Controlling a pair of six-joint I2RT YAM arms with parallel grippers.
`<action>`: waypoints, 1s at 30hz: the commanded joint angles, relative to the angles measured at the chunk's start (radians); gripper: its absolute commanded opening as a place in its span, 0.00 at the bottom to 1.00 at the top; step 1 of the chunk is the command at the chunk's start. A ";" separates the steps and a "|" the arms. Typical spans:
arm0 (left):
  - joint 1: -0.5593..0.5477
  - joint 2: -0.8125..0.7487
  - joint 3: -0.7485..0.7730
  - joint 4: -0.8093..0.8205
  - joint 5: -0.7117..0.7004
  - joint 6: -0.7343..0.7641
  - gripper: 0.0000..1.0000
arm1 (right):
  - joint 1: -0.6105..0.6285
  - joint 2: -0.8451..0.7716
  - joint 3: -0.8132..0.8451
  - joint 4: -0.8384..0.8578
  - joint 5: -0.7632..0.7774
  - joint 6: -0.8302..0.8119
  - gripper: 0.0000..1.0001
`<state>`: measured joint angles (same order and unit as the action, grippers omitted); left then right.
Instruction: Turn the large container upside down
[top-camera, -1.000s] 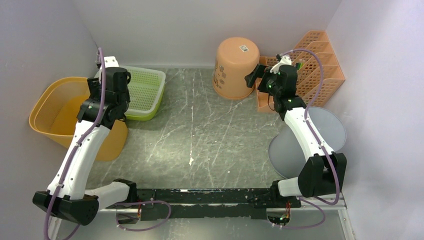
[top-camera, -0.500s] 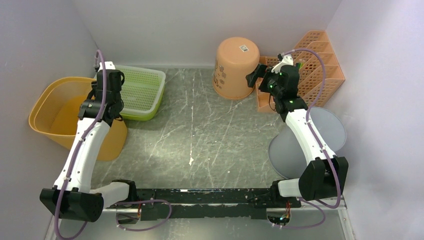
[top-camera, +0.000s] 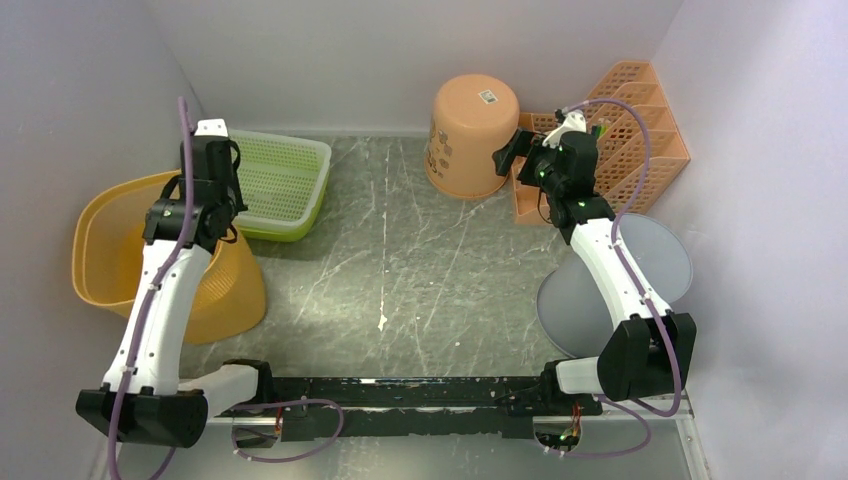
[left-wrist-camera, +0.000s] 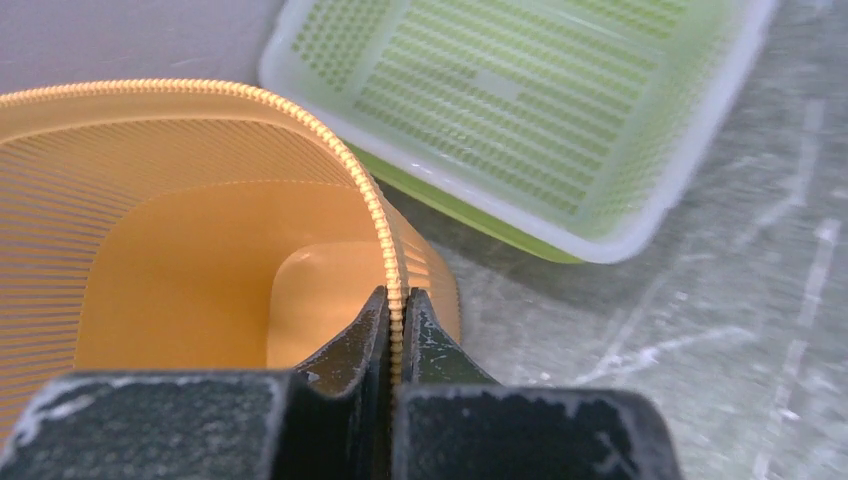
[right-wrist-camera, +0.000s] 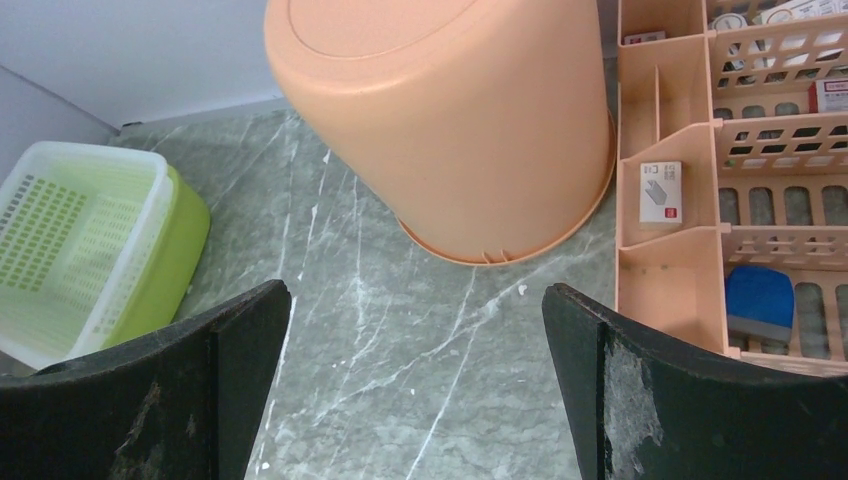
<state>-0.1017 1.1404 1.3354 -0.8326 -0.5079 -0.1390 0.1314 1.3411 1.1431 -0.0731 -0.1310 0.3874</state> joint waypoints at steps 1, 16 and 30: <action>0.003 -0.065 0.126 -0.027 0.150 0.022 0.07 | 0.003 -0.017 -0.002 0.009 0.034 -0.015 1.00; 0.002 -0.182 0.156 0.313 1.061 -0.269 0.07 | -0.010 0.021 0.069 -0.031 0.135 -0.032 1.00; -0.105 -0.287 -0.407 1.226 1.179 -0.827 0.07 | -0.081 0.036 0.096 -0.044 0.180 -0.021 1.00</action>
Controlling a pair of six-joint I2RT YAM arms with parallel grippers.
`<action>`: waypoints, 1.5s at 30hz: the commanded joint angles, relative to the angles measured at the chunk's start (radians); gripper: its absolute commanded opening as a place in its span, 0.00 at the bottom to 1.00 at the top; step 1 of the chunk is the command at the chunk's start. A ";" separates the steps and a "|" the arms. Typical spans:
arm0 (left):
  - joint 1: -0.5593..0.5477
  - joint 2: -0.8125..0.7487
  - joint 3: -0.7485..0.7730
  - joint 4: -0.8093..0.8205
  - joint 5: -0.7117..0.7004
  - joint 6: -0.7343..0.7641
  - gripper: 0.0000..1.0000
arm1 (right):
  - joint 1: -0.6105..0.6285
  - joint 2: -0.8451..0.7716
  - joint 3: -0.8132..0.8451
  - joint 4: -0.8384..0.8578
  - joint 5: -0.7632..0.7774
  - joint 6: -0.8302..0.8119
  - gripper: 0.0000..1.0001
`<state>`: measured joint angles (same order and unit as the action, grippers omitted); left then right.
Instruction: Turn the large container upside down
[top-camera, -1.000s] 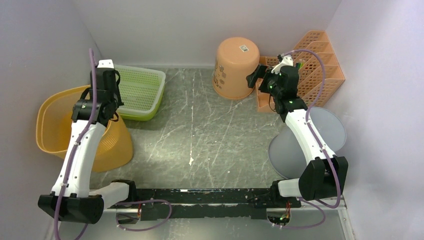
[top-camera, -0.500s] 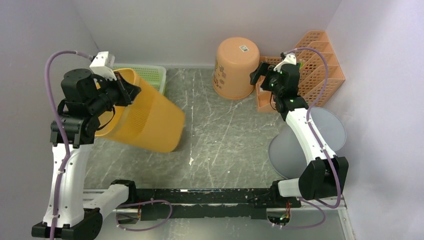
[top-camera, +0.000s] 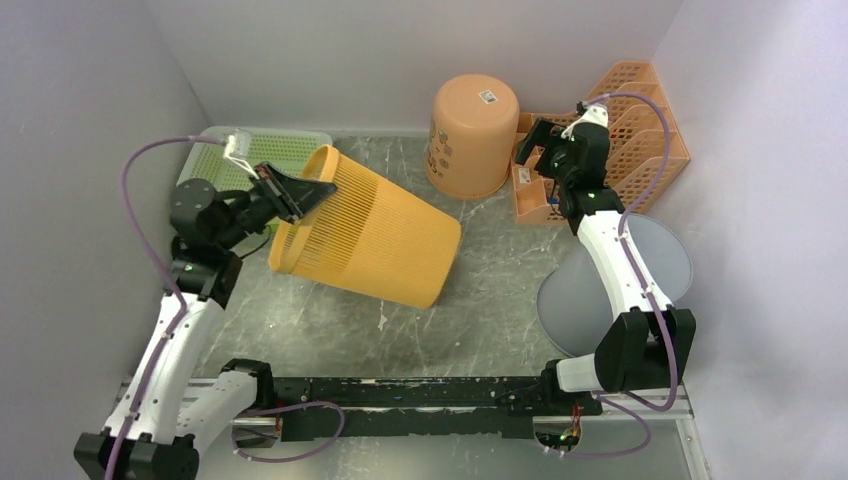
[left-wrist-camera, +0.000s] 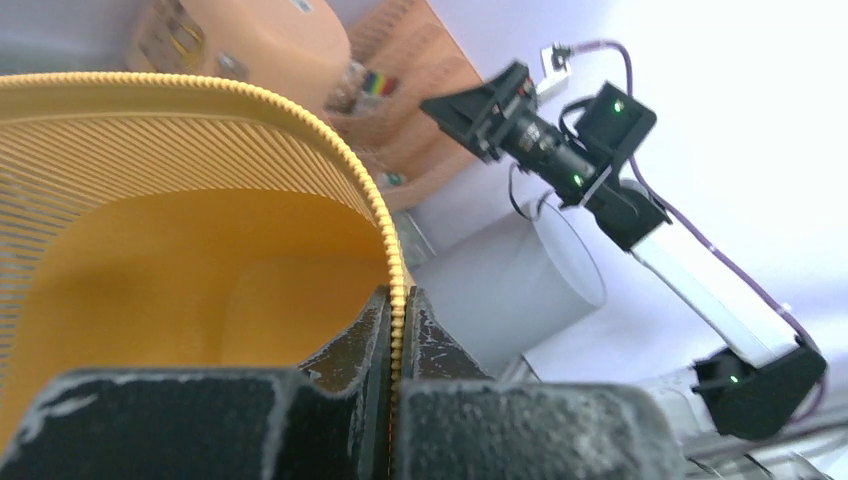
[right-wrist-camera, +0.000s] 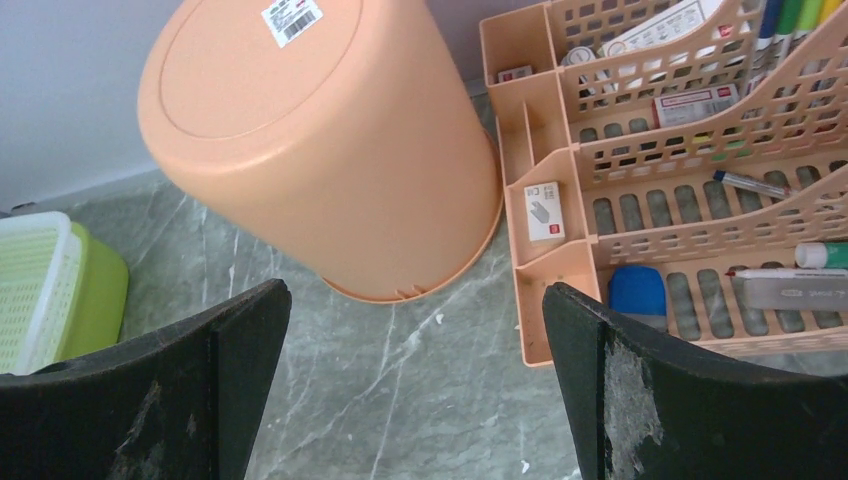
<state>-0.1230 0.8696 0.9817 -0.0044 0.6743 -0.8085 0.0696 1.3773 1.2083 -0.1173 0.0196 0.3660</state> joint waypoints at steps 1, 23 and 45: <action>-0.131 -0.006 -0.056 0.413 -0.032 -0.145 0.07 | -0.024 -0.002 0.030 0.001 0.030 0.003 1.00; -0.546 0.532 -0.308 1.396 -0.254 -0.379 0.07 | -0.079 -0.007 0.005 0.020 -0.010 0.014 1.00; -0.198 0.769 -0.595 1.819 -0.171 -0.800 0.07 | -0.080 0.018 -0.018 0.049 -0.026 0.021 1.00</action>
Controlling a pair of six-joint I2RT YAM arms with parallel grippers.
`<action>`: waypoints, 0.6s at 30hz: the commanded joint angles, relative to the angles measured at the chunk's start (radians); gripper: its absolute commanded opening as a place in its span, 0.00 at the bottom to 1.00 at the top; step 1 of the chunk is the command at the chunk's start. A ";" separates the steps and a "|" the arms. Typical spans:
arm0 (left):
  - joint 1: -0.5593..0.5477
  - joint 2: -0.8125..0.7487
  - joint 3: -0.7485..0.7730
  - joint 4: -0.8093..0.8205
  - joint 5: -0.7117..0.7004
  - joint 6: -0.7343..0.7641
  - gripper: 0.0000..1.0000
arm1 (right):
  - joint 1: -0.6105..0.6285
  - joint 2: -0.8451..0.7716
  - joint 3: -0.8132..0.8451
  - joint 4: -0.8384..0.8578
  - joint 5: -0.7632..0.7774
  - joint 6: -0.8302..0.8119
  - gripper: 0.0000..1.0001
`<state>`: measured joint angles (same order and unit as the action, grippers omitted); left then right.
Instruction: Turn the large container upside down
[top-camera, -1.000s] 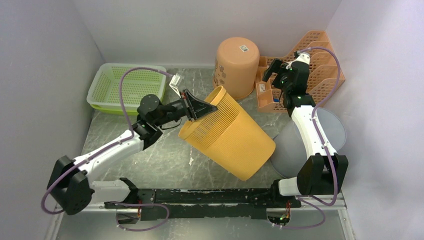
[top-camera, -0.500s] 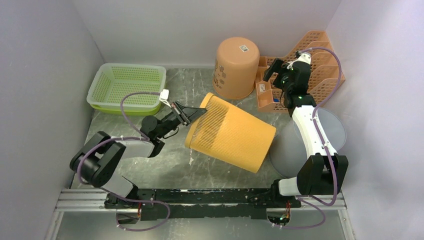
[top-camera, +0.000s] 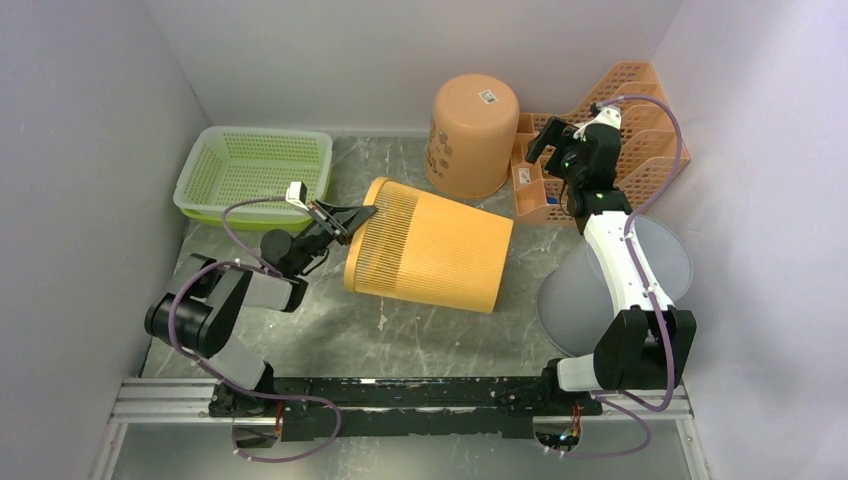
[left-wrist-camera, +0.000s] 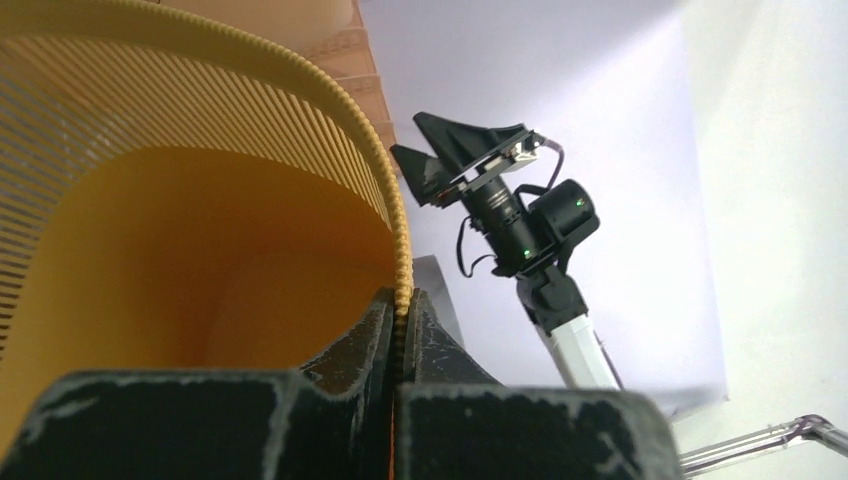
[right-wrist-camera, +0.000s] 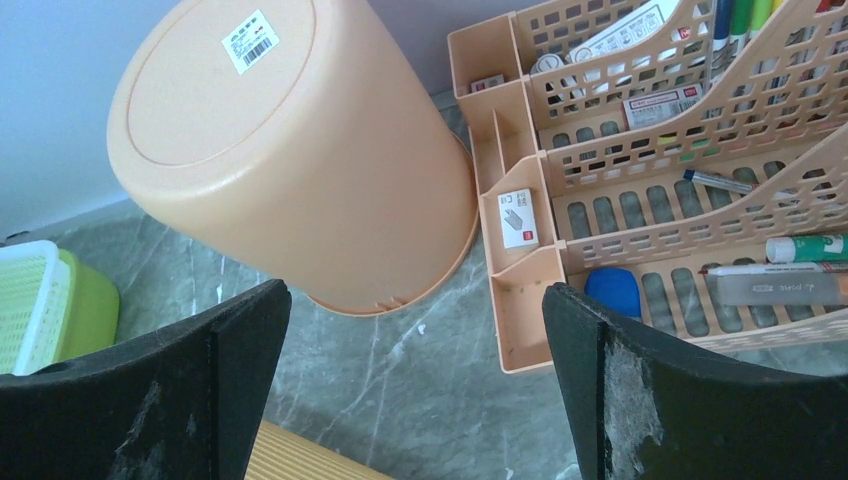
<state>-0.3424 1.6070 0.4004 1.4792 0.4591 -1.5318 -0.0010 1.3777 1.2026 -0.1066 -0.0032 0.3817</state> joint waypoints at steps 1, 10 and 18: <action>0.022 0.026 0.005 0.337 0.038 -0.107 0.07 | -0.009 0.020 -0.011 0.039 -0.005 0.008 1.00; 0.078 0.049 0.063 0.339 -0.011 -0.255 0.07 | -0.011 0.015 0.002 0.029 0.016 -0.013 1.00; 0.037 0.011 0.104 0.339 -0.086 -0.331 0.07 | -0.012 0.029 0.009 0.034 0.006 -0.004 1.00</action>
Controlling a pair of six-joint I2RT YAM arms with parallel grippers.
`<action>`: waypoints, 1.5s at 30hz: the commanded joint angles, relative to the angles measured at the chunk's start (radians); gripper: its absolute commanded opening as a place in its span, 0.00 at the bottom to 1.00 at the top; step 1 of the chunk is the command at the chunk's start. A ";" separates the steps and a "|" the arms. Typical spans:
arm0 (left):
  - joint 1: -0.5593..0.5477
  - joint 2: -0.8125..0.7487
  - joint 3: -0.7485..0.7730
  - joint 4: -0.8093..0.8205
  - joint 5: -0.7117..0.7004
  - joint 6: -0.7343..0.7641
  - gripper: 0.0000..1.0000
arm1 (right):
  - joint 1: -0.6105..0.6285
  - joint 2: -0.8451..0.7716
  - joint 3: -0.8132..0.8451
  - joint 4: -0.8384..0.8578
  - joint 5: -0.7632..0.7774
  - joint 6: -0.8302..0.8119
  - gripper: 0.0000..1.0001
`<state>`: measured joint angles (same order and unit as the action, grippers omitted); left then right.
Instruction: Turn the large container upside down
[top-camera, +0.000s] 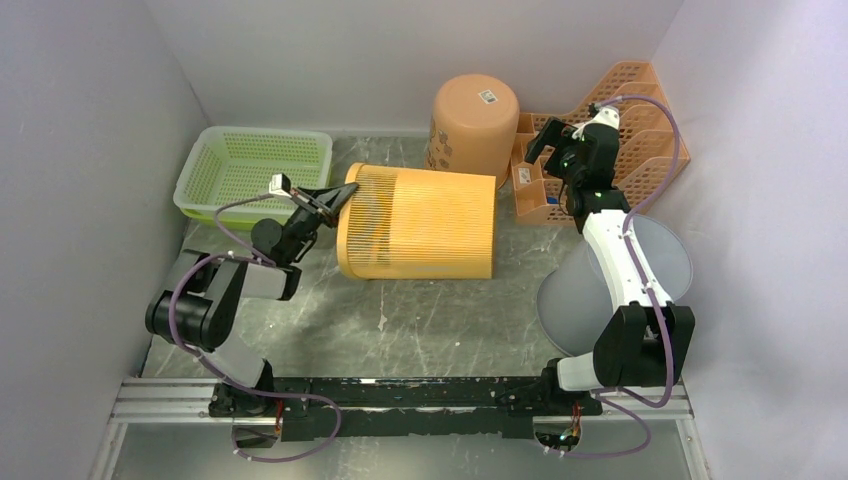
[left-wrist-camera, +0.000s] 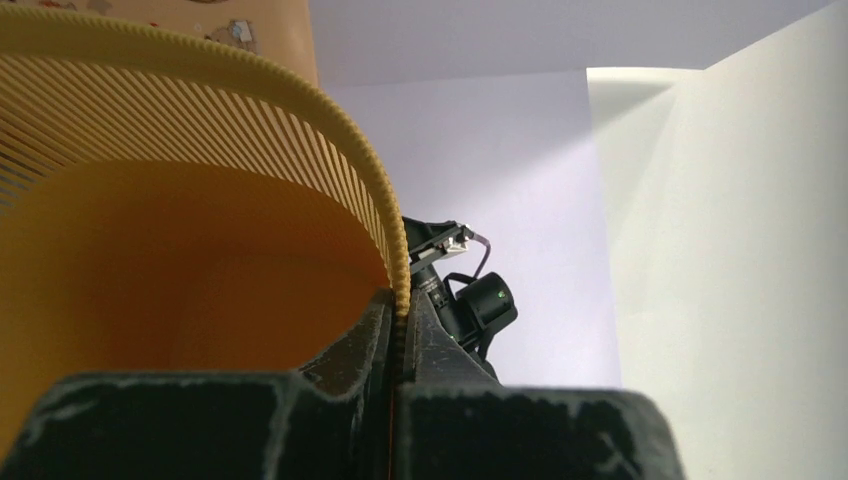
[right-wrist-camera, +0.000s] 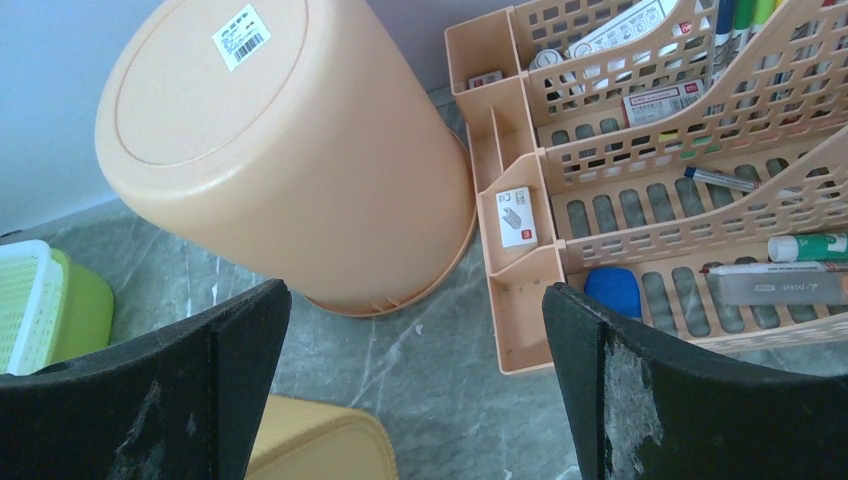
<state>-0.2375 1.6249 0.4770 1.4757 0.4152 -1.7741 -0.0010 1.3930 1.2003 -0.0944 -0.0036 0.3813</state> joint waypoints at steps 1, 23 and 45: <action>-0.097 0.005 0.047 0.342 -0.061 -0.091 0.07 | -0.014 0.015 0.014 0.021 0.006 -0.003 1.00; -0.304 0.229 0.214 0.345 -0.223 -0.115 0.06 | -0.026 0.010 0.003 0.021 0.004 -0.007 1.00; 0.013 0.260 -0.161 0.343 -0.012 0.093 0.07 | -0.027 0.005 -0.009 0.024 -0.017 -0.003 1.00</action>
<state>-0.2375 1.7981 0.3878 1.4818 0.2878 -1.8584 -0.0185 1.4055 1.1999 -0.0940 -0.0151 0.3820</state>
